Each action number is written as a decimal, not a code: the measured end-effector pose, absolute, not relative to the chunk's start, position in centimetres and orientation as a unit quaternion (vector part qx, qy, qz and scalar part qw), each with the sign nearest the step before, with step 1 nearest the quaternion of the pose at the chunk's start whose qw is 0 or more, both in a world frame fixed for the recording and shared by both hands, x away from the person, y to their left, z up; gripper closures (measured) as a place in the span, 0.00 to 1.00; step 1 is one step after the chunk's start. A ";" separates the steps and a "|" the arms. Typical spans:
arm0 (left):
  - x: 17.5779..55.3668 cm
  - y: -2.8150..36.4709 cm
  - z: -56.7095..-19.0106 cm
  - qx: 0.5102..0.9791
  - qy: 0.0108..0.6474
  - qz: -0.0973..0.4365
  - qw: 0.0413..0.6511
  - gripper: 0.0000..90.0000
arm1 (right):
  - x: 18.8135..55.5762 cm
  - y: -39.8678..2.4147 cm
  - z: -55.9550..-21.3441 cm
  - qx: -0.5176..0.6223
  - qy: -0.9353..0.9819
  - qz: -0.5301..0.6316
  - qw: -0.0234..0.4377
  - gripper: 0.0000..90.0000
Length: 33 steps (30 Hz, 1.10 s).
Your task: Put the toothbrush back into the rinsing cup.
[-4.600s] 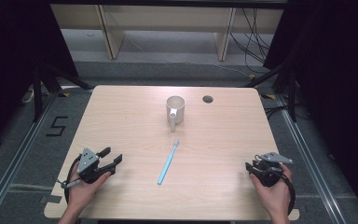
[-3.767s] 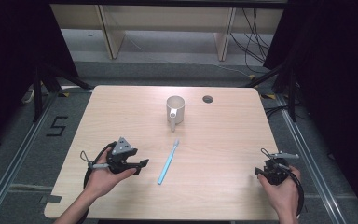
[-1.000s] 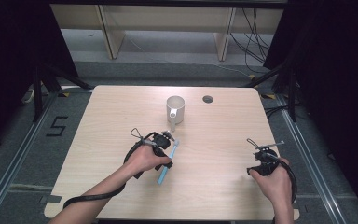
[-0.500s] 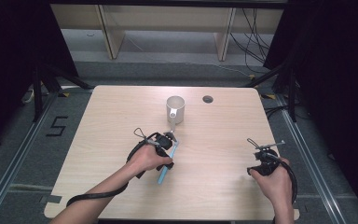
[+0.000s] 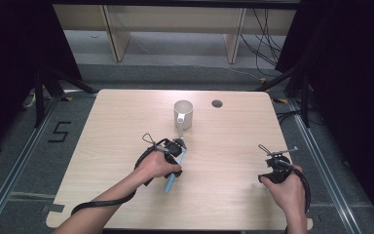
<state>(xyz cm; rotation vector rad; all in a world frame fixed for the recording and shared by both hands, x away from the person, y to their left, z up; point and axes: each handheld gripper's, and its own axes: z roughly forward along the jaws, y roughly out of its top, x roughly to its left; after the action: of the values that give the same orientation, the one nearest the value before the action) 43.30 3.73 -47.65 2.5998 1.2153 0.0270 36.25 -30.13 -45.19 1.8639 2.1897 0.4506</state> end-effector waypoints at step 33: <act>43.2 3.1 -47.8 0.915 0.387 0.039 0.109 0.70 | 36.2 -30.2 -45.1 0.636 0.746 0.159 0.114 0.61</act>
<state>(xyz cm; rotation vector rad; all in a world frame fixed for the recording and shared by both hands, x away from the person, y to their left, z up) 43.19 3.10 -47.83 2.6909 1.1372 0.1137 36.23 -30.24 -45.11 1.8660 2.1870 0.4661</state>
